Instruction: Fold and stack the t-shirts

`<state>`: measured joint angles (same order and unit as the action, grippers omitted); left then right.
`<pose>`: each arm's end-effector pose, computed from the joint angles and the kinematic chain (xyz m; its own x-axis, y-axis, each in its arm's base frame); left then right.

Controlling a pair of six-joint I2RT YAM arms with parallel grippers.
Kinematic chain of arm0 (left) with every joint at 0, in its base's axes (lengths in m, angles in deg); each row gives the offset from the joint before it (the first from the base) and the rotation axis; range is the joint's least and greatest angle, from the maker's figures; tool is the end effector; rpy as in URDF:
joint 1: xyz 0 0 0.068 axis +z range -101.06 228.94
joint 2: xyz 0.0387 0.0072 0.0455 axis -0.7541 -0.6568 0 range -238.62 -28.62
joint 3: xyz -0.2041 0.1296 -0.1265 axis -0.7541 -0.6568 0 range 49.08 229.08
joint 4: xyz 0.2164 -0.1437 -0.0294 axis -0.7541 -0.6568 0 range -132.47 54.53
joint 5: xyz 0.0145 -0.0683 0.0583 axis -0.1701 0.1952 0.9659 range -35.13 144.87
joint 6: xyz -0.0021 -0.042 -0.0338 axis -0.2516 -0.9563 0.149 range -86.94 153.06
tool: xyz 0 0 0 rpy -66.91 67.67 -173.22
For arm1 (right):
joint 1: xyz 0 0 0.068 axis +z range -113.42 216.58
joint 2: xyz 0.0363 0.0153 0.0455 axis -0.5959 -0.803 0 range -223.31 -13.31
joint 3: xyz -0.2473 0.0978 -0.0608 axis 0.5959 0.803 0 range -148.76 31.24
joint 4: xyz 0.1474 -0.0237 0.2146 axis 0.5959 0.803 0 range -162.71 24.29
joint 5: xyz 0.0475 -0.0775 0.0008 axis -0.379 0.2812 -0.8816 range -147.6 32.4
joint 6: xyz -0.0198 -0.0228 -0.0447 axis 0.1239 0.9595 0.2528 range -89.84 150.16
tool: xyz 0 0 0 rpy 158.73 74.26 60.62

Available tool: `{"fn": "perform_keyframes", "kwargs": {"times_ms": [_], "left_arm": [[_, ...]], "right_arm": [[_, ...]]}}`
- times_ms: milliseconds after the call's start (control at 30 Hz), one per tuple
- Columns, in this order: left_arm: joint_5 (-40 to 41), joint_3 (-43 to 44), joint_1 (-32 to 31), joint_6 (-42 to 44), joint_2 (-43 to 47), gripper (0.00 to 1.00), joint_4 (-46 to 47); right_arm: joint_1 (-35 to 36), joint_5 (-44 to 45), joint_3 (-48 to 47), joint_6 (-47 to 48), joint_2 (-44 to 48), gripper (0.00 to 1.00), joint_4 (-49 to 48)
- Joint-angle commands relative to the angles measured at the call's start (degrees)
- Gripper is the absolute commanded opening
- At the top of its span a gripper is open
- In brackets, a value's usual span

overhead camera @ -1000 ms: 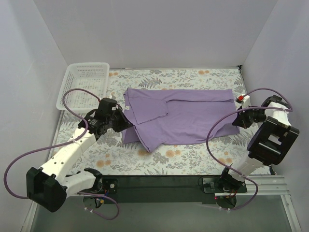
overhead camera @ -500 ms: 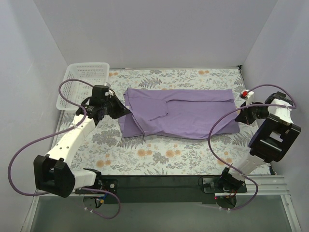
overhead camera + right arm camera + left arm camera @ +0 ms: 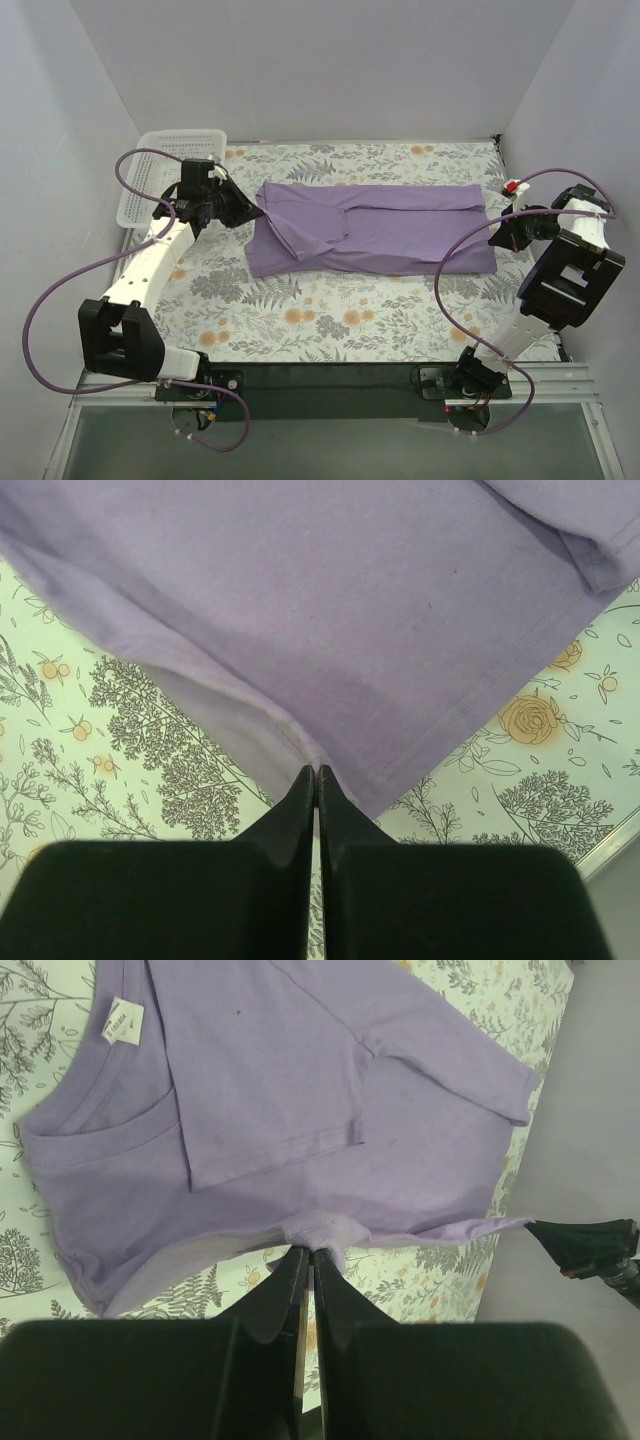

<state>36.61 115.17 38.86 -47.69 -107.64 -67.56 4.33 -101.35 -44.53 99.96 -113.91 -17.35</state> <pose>0.2916 -0.0632 0.3001 -0.4912 -0.8647 0.1051 -0.6256 0.2663 -0.7333 0.2948 -0.1569 0.2263 -0.5561 -0.4508 -0.6982 -0.6834 0.7261 0.0754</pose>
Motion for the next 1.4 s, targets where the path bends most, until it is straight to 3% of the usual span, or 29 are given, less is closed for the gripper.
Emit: {"fn": "perform_keyframes", "kwargs": {"times_ms": [0, 700, 1367], "left_arm": [[-1.4, 4.2, 1.2, 1.6, -0.2, 0.0, 0.9], [-1.3, 10.6, 2.8, 3.8, -8.2, 0.0, 1.0], [-2.7, 17.8, 2.9, 5.0, -18.9, 0.0, 1.1]], "right_arm": [[-0.3, -2.2, -2.6, -0.8, -0.2, 0.01, 0.8], [-0.2, -2.1, -6.8, -5.7, -4.7, 0.01, -0.1], [0.6, 0.9, -9.1, -16.4, -12.1, 0.01, -9.3]]}}
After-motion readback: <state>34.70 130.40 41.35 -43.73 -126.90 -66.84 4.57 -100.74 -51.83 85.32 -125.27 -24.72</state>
